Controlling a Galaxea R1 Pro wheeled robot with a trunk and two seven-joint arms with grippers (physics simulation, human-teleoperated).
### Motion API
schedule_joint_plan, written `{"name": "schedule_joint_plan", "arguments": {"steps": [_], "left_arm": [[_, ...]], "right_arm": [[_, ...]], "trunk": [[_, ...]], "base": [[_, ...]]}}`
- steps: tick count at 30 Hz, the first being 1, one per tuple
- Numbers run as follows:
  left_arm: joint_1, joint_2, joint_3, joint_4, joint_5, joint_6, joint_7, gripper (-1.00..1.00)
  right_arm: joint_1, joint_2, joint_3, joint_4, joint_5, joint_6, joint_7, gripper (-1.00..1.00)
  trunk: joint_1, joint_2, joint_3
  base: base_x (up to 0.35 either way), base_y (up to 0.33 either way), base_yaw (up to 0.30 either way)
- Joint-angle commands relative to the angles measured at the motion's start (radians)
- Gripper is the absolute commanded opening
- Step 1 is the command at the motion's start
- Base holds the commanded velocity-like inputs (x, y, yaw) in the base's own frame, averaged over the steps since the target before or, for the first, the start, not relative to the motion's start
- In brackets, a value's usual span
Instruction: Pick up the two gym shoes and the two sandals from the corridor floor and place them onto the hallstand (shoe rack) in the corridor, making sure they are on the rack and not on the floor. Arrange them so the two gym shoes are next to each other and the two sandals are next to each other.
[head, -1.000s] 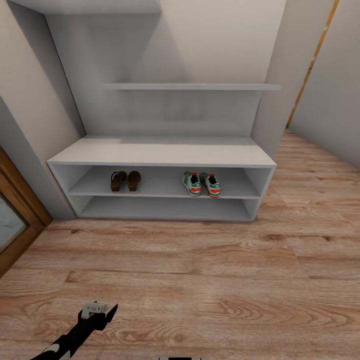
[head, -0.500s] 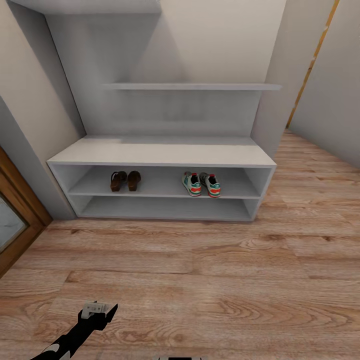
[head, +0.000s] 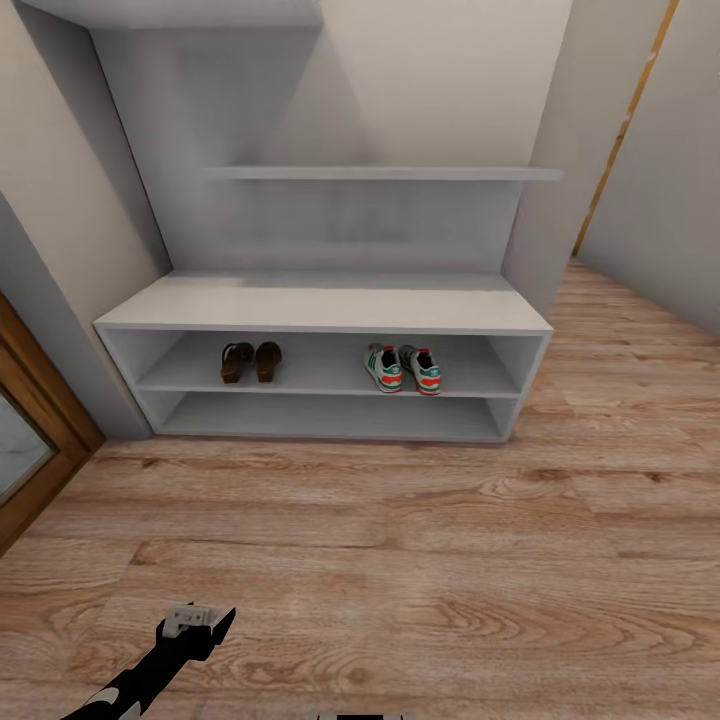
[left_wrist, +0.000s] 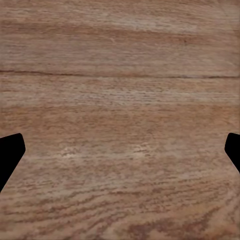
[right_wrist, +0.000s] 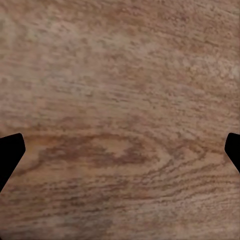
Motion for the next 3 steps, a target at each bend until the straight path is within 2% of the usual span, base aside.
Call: {"name": "schedule_joint_plan", "arguments": {"steps": [1,3], "left_arm": [[0.000,0.000,0.000,0.000,0.000,0.000,0.000,1.00],[0.000,0.000,0.000,0.000,0.000,0.000,0.000,1.00]], "right_arm": [[0.000,0.000,0.000,0.000,0.000,0.000,0.000,1.00],[0.000,0.000,0.000,0.000,0.000,0.000,0.000,1.00]], "trunk": [[0.000,0.000,0.000],[0.000,0.000,0.000]], "base": [[0.000,0.000,0.000],[0.000,0.000,0.000]]}}
